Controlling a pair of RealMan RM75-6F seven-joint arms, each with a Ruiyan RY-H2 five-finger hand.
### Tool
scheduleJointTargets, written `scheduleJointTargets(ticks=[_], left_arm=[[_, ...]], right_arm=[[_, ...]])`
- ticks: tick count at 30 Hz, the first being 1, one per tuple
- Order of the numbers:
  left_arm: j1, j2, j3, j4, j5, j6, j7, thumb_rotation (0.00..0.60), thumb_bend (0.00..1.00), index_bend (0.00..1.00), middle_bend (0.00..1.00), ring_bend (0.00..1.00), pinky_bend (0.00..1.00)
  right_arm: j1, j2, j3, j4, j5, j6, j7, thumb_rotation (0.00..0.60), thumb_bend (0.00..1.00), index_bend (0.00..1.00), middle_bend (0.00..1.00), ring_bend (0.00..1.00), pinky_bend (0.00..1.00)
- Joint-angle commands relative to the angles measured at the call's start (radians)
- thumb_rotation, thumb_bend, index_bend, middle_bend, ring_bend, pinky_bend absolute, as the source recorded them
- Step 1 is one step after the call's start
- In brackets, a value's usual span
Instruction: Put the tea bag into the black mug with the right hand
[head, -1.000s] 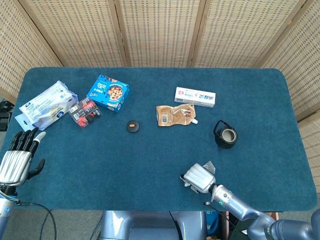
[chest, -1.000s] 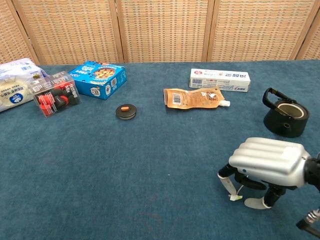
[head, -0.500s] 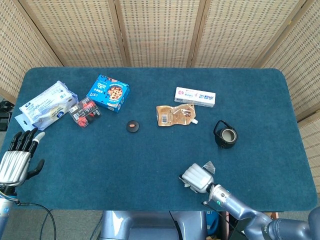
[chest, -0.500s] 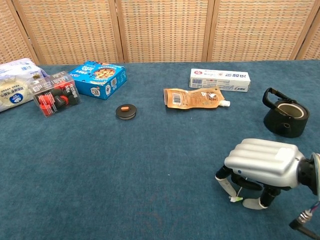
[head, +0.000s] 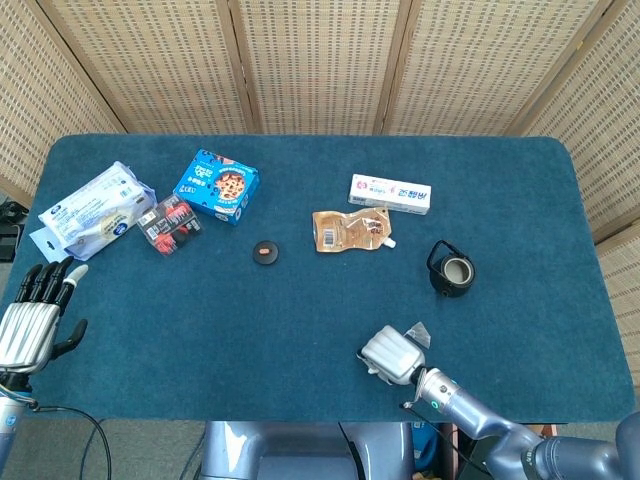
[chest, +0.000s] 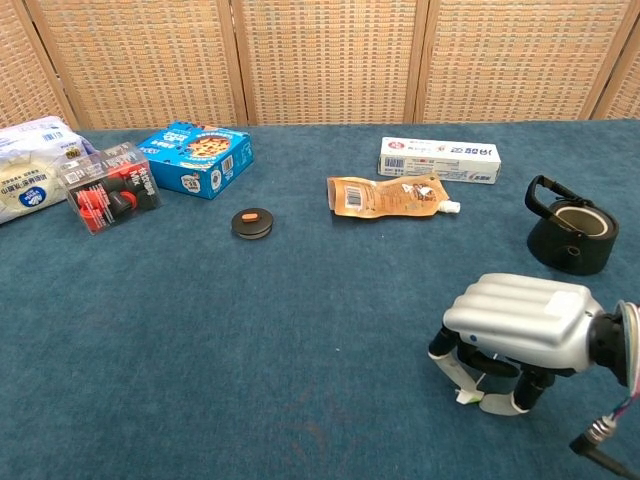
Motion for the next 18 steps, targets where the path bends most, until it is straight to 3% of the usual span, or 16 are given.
scheduleJointTargets(ticks=[1, 8, 18], left_arm=[[0.000, 0.000, 0.000, 0.000, 0.000, -0.001, -0.001, 0.600, 0.41, 0.07, 0.00, 0.00, 0.00], [0.002, 0.001, 0.001, 0.002, -0.001, 0.000, -0.004, 0.600, 0.41, 0.07, 0.00, 0.00, 0.00], [0.002, 0.000, 0.002, 0.006, -0.003, -0.001, -0.007, 0.600, 0.41, 0.07, 0.00, 0.00, 0.00]], right_arm=[[0.001, -0.002, 0.001, -0.002, 0.005, -0.002, -0.004, 0.600, 0.48, 0.65, 0.92, 0.88, 0.95], [0.004, -0.008, 0.007, -0.003, 0.019, -0.004, -0.012, 0.600, 0.50, 0.65, 0.92, 0.88, 0.95], [0.000, -0.014, 0.015, -0.001, 0.030, 0.016, -0.016, 0.600, 0.62, 0.65, 0.93, 0.89, 0.96]])
